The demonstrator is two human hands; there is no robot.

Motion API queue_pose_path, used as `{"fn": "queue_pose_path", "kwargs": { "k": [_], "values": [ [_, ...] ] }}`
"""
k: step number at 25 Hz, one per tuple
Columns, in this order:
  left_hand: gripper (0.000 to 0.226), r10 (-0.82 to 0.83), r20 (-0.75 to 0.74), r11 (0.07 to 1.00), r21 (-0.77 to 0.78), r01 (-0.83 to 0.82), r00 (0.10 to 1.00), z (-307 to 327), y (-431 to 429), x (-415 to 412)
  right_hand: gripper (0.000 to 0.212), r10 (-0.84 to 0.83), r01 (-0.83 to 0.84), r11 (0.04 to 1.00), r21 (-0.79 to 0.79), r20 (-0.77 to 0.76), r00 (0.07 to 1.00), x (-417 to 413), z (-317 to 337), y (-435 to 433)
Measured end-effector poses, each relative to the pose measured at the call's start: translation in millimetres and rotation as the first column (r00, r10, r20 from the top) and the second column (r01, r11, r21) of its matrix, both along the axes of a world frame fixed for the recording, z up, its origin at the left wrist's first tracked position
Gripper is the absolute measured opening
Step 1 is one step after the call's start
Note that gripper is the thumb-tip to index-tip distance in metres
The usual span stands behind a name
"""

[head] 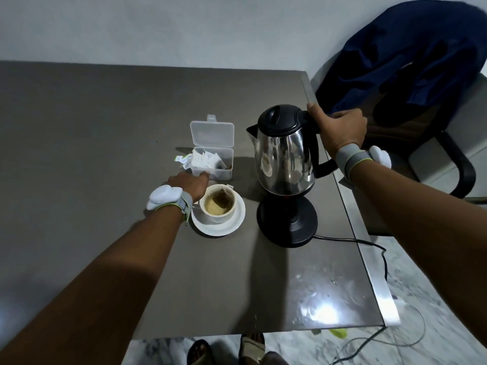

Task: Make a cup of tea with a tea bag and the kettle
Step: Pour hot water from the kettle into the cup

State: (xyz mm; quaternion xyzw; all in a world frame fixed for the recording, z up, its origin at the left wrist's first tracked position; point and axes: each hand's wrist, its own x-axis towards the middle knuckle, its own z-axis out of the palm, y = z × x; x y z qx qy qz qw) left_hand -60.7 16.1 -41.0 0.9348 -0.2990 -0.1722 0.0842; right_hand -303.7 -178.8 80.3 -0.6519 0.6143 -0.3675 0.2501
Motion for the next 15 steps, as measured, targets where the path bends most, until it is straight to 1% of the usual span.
{"fn": "queue_pose_path", "kwargs": {
  "k": [3, 8, 12, 15],
  "values": [
    [0.081, 0.031, 0.002, 0.999, -0.019, -0.031, 1.000, -5.5, -1.4, 5.6, 0.080, -0.009, 0.009, 1.000, 0.008, 0.021, 1.000, 3.9, -6.0, -6.3],
    [0.079, 0.022, 0.030, 0.999, -0.025, -0.022, 0.999, -11.8, -8.1, 10.1, 0.079, 0.005, -0.006, 1.000, 0.015, 0.041, 0.999, 11.6, -17.0, -13.0],
    [0.085, 0.047, 0.028, 0.999, -0.011, -0.046, 0.999, -13.9, -11.0, 13.8, 0.088, -0.002, -0.001, 0.999, 0.047, 0.057, 0.998, 17.2, -20.0, -18.1],
    [0.086, 0.062, 0.003, 0.998, -0.008, -0.062, 0.998, -15.8, -11.2, 14.2, 0.083, 0.007, -0.011, 0.999, 0.048, 0.073, 0.997, 19.5, -22.5, -19.3]
  ]
}}
